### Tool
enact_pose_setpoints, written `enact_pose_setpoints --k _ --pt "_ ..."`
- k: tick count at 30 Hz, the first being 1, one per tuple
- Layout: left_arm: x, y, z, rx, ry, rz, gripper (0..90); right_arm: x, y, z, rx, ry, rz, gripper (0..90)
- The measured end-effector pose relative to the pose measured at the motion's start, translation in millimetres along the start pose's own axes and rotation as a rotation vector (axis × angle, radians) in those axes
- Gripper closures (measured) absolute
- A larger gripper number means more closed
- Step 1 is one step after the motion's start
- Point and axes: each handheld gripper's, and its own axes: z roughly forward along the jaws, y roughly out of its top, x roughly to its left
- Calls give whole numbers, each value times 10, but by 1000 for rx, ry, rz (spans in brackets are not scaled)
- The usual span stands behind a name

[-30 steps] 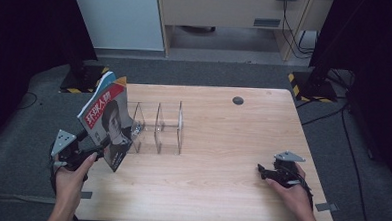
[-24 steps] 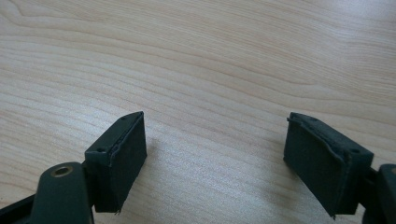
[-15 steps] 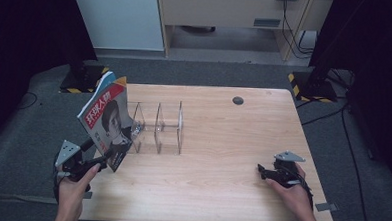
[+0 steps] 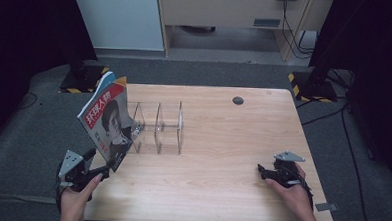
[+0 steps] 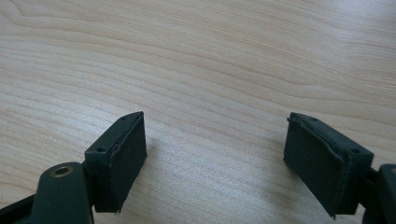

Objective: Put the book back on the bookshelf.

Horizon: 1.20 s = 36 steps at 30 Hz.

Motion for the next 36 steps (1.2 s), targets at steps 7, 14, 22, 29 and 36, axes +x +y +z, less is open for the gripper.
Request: enact_pose_setpoints --k 7,14,22,29,36 --pt "-46 -44 -17 15 -8 12 103 1 1 1 -1 0 2 213" --pt "-98 -85 -62 32 -27 33 103 1 1 1 -1 0 2 213" --pt "-205 -86 -114 41 -68 73 104 2 1 1 0 0 2 213" --pt "-431 -63 -20 76 -143 128 104 5 -1 -2 1 -1 3 213" --pt "-473 -26 97 107 -183 137 104 8 -2 -5 2 2 3 213"
